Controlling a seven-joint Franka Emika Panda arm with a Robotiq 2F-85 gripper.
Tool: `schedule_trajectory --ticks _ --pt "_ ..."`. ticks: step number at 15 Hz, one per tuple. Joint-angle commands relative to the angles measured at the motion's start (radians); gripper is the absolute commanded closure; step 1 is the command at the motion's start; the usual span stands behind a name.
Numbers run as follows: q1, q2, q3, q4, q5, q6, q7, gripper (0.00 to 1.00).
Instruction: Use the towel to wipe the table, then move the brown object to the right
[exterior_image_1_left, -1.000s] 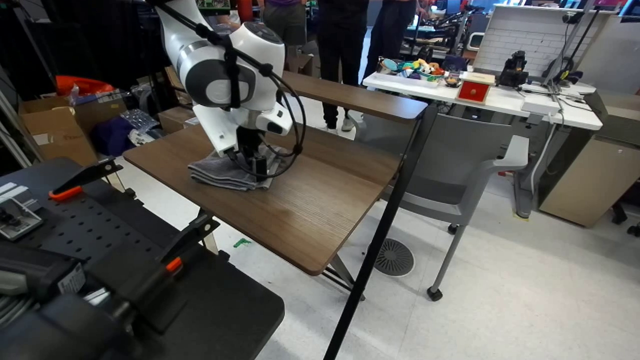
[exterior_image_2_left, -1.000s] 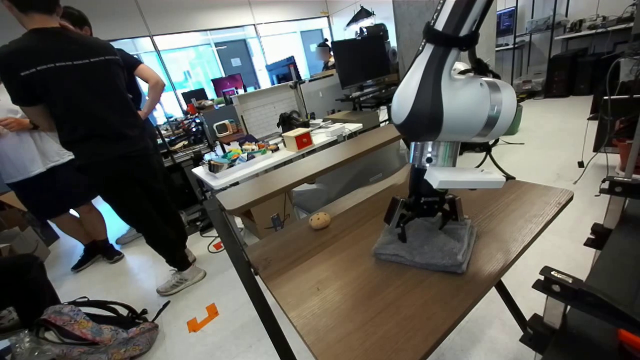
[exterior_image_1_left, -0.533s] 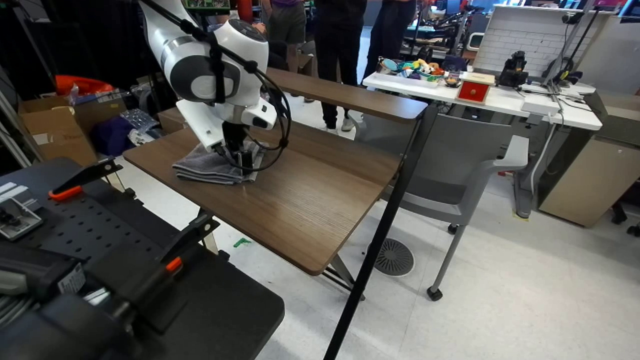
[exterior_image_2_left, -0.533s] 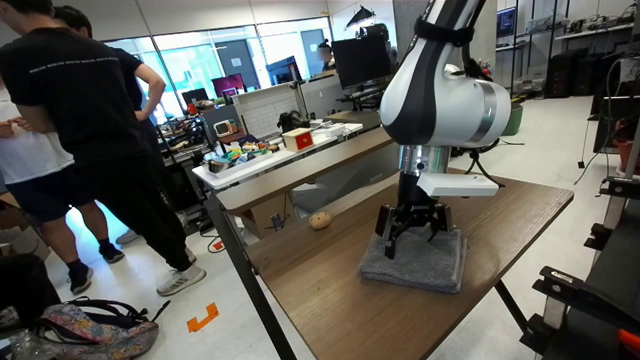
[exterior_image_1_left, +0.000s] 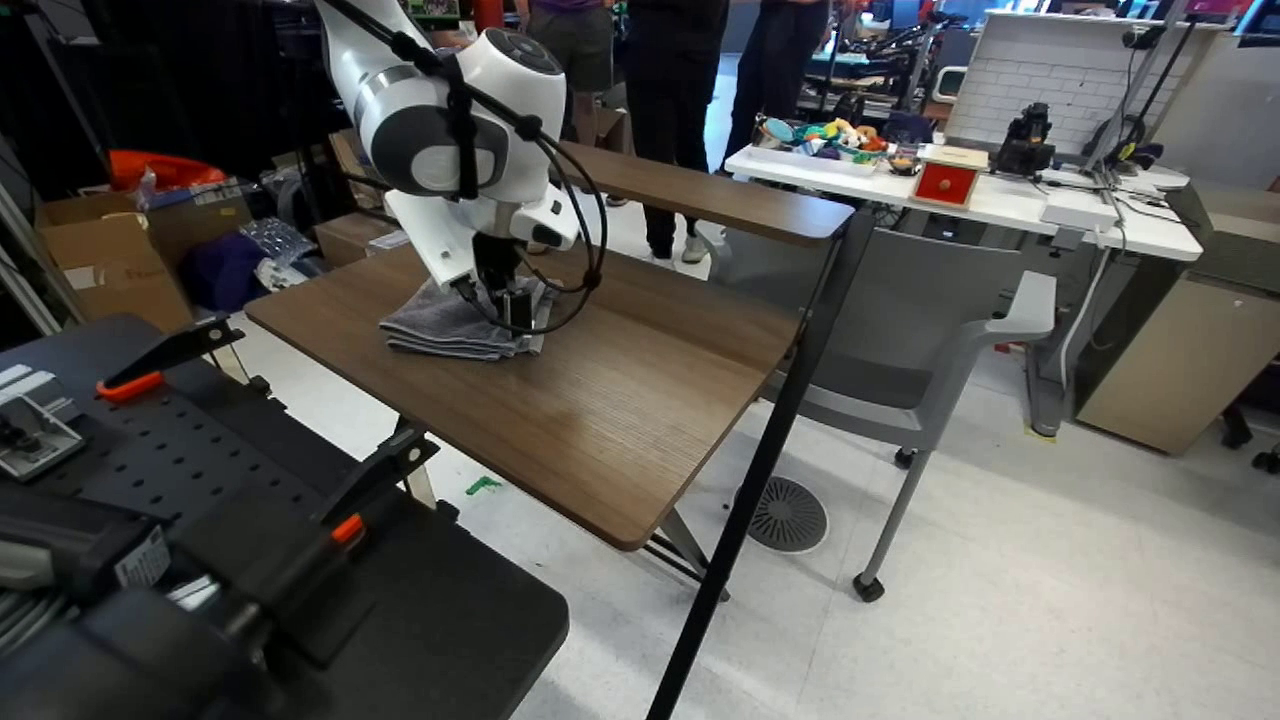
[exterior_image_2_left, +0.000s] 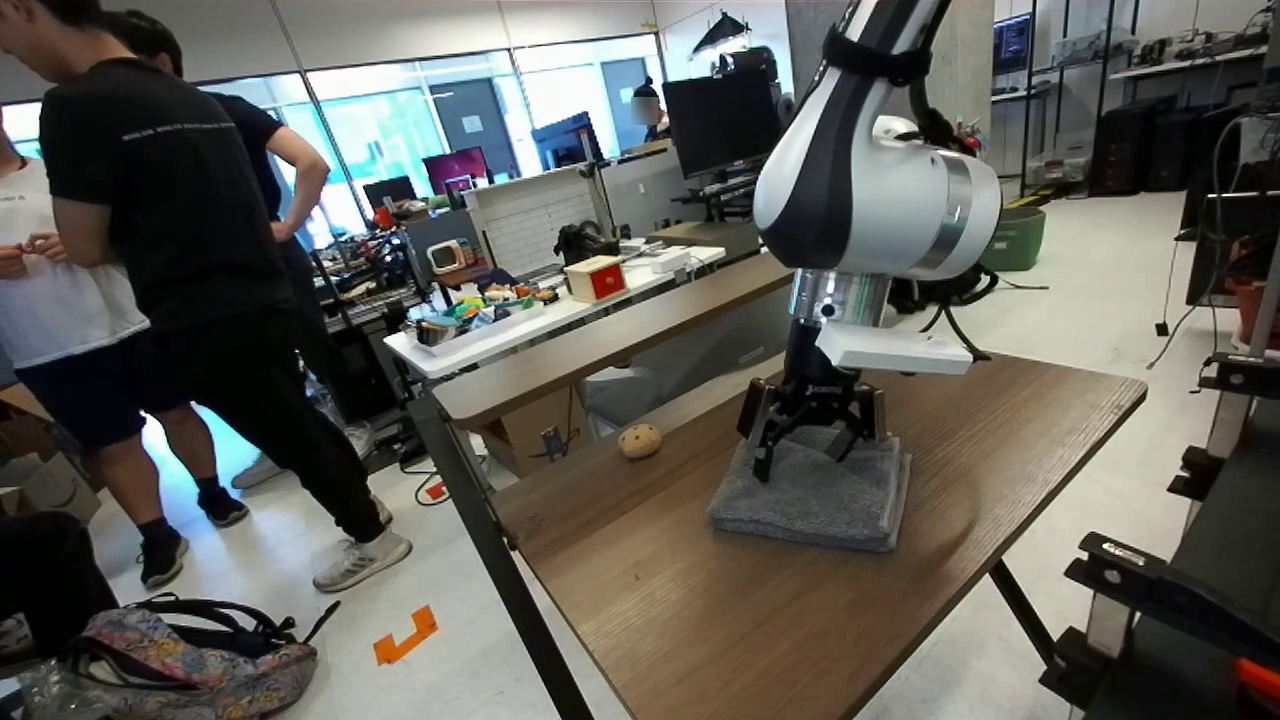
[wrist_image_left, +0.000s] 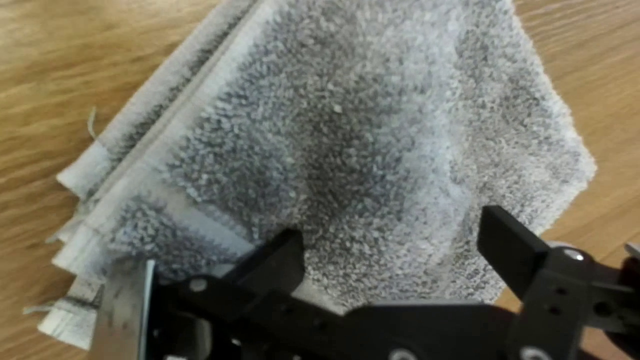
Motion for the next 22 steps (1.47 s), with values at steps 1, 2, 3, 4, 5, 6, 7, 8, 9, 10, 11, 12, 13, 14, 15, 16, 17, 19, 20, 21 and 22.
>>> schedule_trajectory --ticks 1,2,3,4,5,6,7,8,9,10,11,12,13,14,15,16,17,19,20,21,22 --pt "-0.008 0.085 0.056 0.054 0.017 0.018 -0.037 0.0" --pt "0.009 0.105 0.056 0.058 0.008 0.016 -0.034 0.0" --pt "0.025 0.119 0.061 0.057 0.002 0.017 -0.031 0.0" --pt "0.04 0.125 0.063 0.054 -0.002 0.017 -0.03 0.0" --pt "0.056 0.136 0.069 0.049 -0.006 0.019 -0.032 0.0" --pt "0.067 0.147 0.081 0.048 -0.005 0.025 -0.038 0.0" --pt "0.078 0.156 0.093 0.047 -0.004 0.022 -0.04 0.0" --pt "0.087 0.165 0.107 0.045 -0.001 0.021 -0.045 0.0" --pt "0.102 0.169 0.112 0.044 -0.004 0.022 -0.044 0.0" --pt "0.122 0.171 0.107 0.043 -0.009 0.023 -0.036 0.0" --pt "0.143 0.169 0.098 0.043 -0.016 0.023 -0.028 0.0" --pt "0.158 0.168 0.09 0.045 -0.02 0.024 -0.02 0.0" --pt "0.17 0.165 0.078 0.054 -0.026 0.017 -0.014 0.0" --pt "0.178 0.166 0.062 0.065 -0.034 0.022 -0.011 0.0" --pt "0.184 0.163 0.044 0.074 -0.043 0.025 0.0 0.0" --pt "0.182 0.155 0.022 0.076 -0.044 0.027 0.017 0.0" --pt "0.176 0.149 0.011 0.075 -0.042 0.028 0.028 0.0" --pt "0.167 0.134 -0.033 0.07 -0.045 0.032 0.058 0.0" --pt "0.164 0.126 -0.056 0.073 -0.043 0.035 0.079 0.0" --pt "0.162 0.119 -0.078 0.074 -0.039 0.042 0.1 0.0" --pt "0.162 0.112 -0.107 0.077 -0.039 0.046 0.123 0.0"
